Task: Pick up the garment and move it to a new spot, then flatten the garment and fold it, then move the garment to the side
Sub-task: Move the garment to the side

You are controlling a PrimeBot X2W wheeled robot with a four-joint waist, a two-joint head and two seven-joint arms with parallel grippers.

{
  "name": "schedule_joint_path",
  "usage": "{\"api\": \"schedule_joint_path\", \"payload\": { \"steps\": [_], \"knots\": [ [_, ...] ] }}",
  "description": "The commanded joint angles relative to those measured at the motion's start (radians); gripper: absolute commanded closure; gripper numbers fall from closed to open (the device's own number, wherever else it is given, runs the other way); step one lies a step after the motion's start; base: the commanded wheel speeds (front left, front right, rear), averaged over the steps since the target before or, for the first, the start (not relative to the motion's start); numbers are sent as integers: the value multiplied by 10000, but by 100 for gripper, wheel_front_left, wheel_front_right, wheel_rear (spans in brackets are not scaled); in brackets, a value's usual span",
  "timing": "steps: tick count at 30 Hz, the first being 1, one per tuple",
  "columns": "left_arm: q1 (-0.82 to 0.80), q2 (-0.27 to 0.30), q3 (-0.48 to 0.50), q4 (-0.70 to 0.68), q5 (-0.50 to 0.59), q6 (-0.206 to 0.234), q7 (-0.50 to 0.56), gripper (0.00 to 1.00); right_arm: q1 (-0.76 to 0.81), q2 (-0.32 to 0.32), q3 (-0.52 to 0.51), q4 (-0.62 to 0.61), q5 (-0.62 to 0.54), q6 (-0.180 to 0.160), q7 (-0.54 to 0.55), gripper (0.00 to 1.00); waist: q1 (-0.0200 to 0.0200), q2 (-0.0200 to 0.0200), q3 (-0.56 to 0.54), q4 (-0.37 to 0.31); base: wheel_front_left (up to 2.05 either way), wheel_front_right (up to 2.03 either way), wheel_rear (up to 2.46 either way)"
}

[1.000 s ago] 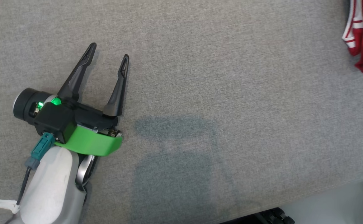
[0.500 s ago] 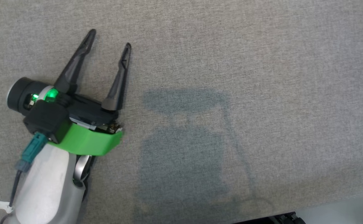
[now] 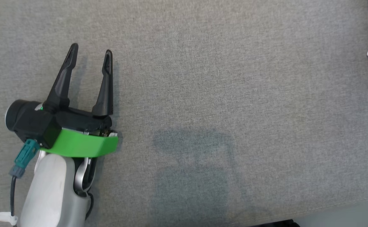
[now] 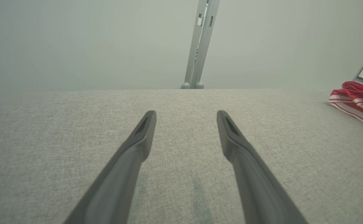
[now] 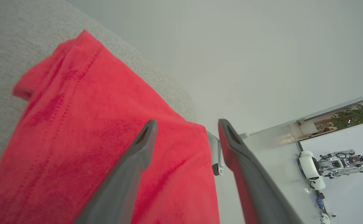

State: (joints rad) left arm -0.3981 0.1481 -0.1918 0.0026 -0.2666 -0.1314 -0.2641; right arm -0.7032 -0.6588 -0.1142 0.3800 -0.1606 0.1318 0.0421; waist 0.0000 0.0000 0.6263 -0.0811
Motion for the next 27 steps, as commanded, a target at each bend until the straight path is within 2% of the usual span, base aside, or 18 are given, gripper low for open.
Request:
{"api": "schedule_joint_path", "payload": {
  "steps": [1, 7, 10, 15, 21, 22, 27],
  "knots": [
    [226, -90, 143, 56, -104, 32, 7, 0, 364, 177, -152, -249, 109, -23, -191, 0, 0, 0, -850, 169, 0, 0, 0],
    [902, -403, 679, 521, -54, 63, 7, 0, 1597, 1353, -643, -1458, 884, -21, -823, 0, 0, 0, -2146, 314, 0, 0, 0],
    [1233, -540, 978, 750, -53, 182, 5, 0, 2122, 2151, -835, -1907, 1785, -21, -973, 0, 0, 0, -2726, 393, 0, 0, 0],
    [1755, -696, 1398, 1309, -297, 338, 5, 0, 3089, 3034, -631, -2281, 3078, -20, -1092, 0, 0, 0, -3639, 605, 0, 0, 0],
    [2111, -822, 1780, 1881, -578, 618, 5, 0, 3961, 3746, -344, -2410, 4177, -20, -1426, 0, 0, 0, -4392, 915, 0, 0, 0],
    [2238, -849, 1844, 2105, -674, 698, 5, 0, 4329, 3915, -53, -2437, 4542, -18, -1454, 0, 0, 0, -4664, 1046, 0, 0, 0],
    [2554, -668, 1708, 2555, -562, 600, 8, 0, 5074, 4232, 379, -2519, 5223, -18, -1639, 0, 0, 0, -5206, 1321, 0, 0, 0]
  ]
}}
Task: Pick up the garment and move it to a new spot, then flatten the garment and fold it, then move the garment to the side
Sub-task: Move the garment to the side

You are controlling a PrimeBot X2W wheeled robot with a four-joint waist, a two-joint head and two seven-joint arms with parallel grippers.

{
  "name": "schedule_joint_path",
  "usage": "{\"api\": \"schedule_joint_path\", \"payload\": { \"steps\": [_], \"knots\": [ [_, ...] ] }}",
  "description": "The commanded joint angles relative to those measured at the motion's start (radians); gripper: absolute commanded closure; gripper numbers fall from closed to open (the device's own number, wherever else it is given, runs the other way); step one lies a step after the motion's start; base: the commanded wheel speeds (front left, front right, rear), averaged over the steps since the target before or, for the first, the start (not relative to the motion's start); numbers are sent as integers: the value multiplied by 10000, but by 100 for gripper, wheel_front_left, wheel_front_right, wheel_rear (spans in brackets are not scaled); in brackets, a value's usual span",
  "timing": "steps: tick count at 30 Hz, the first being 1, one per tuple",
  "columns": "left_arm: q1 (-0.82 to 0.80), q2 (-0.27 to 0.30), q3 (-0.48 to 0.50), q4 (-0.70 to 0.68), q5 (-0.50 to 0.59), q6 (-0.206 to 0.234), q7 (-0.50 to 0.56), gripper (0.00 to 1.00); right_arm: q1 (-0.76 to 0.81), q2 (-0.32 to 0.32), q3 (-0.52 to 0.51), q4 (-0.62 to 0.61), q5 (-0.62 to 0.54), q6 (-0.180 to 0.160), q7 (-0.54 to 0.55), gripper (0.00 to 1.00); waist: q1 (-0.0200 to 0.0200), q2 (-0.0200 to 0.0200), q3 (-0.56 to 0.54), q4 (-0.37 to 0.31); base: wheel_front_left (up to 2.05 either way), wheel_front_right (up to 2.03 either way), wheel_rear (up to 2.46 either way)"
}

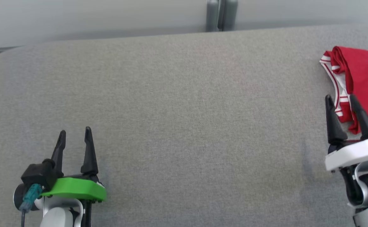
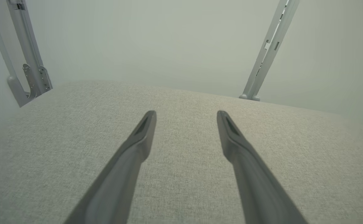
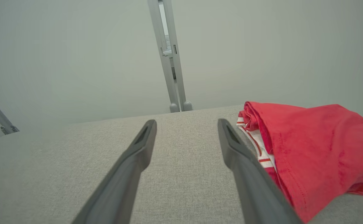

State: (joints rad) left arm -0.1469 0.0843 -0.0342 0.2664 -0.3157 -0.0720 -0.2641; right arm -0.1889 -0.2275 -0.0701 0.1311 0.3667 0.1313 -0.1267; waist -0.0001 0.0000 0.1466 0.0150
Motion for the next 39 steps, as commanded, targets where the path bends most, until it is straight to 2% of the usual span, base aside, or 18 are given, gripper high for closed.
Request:
{"api": "schedule_joint_path", "payload": {
  "steps": [1, 12, 23, 39],
  "knots": [
    [175, 86, -33, 23, 64, -57, 8, 0, 186, 75, -22, 21, 95, -13, -83, 0, 1, 0, -601, 462, 0, 0, 0],
    [1261, 132, -24, -7, 394, -266, 8, 0, 1478, 1216, 402, 95, 265, -9, -498, 0, 1, 0, -1342, 796, 0, 0, 0],
    [1624, 124, 0, -54, 629, -493, 8, 0, 2055, 1347, 672, 173, -171, -9, -113, 0, 1, 0, -1411, 757, 0, 0, 0],
    [1983, -20, 203, -206, 906, -563, 8, 0, 2237, 1694, 725, 559, -710, -8, -146, 0, 1, 0, -1399, 553, 0, 0, 0]
  ]
}}
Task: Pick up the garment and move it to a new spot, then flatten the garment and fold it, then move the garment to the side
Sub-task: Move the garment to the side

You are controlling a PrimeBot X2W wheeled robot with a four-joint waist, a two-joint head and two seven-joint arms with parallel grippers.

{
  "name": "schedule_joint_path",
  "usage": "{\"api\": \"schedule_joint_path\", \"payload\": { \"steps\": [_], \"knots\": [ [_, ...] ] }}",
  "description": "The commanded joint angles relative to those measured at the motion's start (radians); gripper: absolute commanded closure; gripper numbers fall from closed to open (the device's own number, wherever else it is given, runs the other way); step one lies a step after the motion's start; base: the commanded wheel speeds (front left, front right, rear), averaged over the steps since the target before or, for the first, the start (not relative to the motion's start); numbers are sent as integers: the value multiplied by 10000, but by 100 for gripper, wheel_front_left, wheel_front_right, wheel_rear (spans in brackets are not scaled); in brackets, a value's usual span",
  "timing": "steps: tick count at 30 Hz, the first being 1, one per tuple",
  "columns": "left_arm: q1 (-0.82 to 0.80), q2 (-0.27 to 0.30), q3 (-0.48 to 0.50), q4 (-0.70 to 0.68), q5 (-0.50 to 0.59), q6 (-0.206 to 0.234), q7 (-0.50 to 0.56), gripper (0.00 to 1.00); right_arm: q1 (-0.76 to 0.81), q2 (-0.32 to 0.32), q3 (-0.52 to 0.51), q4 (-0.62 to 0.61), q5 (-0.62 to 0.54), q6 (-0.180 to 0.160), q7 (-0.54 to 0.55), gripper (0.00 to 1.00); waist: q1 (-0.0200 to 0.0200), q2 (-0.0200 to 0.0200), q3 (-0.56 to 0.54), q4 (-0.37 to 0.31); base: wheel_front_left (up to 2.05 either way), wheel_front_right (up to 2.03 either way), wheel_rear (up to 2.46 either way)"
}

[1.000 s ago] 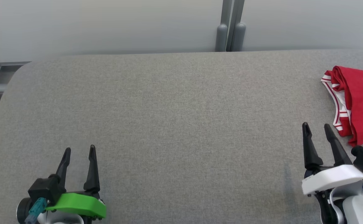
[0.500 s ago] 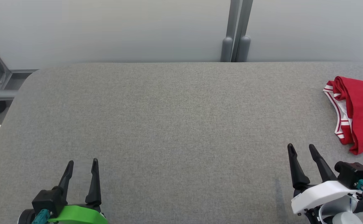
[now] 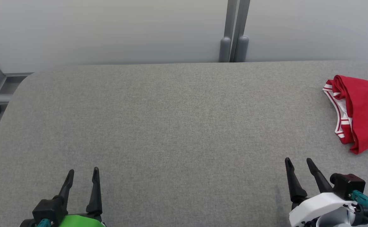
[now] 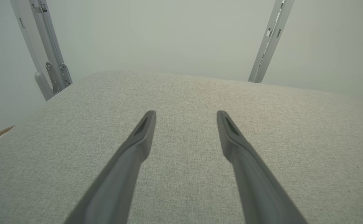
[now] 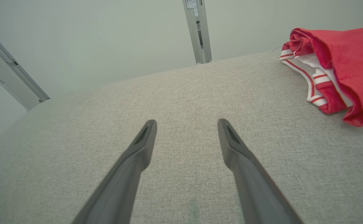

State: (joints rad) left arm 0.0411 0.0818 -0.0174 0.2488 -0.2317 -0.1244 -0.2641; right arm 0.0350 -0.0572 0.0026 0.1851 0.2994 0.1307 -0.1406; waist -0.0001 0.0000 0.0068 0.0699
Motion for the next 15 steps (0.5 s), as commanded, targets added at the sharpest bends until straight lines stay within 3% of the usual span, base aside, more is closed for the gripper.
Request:
{"api": "schedule_joint_path", "payload": {
  "steps": [1, 15],
  "knots": [
    [107, -5, 51, -33, 70, -43, 8, 0, -25, 5, 0, 33, -40, -2, -18, 0, 1, 0, -5, 6, 0, 0, 0],
    [131, -81, 132, 43, 114, -59, 8, 0, 3, 54, 213, 271, -27, -2, -115, 0, 1, 0, -173, 173, 0, 0, 0]
  ]
}}
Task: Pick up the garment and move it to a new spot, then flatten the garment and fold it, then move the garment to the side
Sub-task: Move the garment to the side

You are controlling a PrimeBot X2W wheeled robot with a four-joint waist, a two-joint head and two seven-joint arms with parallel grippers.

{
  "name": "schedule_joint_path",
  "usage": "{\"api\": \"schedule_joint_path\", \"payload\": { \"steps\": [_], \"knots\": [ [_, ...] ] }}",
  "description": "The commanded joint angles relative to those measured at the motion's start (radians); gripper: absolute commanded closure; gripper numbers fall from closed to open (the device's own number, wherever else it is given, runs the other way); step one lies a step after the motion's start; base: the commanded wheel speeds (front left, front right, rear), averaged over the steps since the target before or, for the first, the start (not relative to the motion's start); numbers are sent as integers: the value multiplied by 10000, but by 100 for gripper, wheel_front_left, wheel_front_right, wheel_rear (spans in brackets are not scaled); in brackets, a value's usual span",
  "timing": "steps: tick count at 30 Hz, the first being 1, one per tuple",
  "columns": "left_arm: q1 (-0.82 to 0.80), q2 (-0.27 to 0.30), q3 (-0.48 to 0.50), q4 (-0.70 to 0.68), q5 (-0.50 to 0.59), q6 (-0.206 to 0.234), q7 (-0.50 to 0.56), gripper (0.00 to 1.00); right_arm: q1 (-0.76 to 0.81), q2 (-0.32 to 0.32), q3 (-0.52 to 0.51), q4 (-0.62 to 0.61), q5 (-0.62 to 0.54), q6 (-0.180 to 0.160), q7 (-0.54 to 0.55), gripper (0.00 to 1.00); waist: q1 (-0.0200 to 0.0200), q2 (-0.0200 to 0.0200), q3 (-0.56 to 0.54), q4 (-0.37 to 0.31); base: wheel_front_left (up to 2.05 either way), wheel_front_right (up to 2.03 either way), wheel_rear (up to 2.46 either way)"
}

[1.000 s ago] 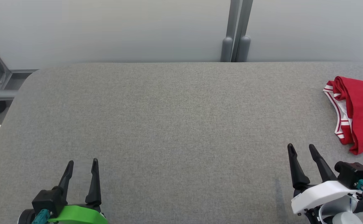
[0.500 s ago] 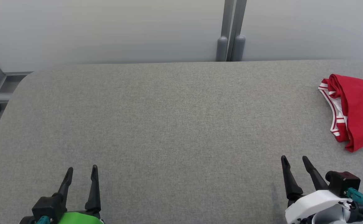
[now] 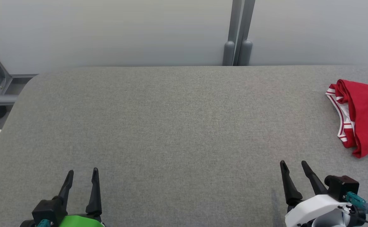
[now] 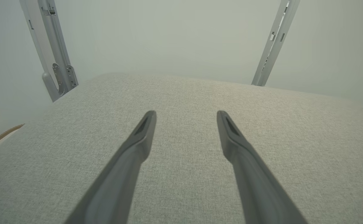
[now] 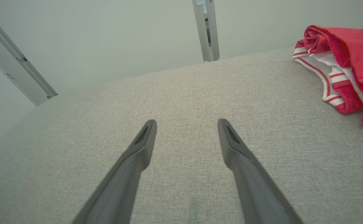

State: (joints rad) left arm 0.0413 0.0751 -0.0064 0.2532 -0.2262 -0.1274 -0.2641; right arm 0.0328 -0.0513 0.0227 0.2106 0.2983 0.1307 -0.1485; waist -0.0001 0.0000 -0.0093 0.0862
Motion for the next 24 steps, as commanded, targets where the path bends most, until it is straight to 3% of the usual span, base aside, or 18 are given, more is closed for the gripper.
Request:
{"api": "schedule_joint_path", "payload": {
  "steps": [1, 24],
  "knots": [
    [132, -14, 35, -6, 53, -30, 8, 0, 19, -3, 29, 25, -23, -2, -30, 0, 1, 0, -17, 13, 0, 0, 0],
    [184, -80, 98, -63, 125, -36, 8, 0, -66, 1, 212, 118, -80, -2, -34, 0, 1, 0, -7, -29, 0, 0, 0]
  ]
}}
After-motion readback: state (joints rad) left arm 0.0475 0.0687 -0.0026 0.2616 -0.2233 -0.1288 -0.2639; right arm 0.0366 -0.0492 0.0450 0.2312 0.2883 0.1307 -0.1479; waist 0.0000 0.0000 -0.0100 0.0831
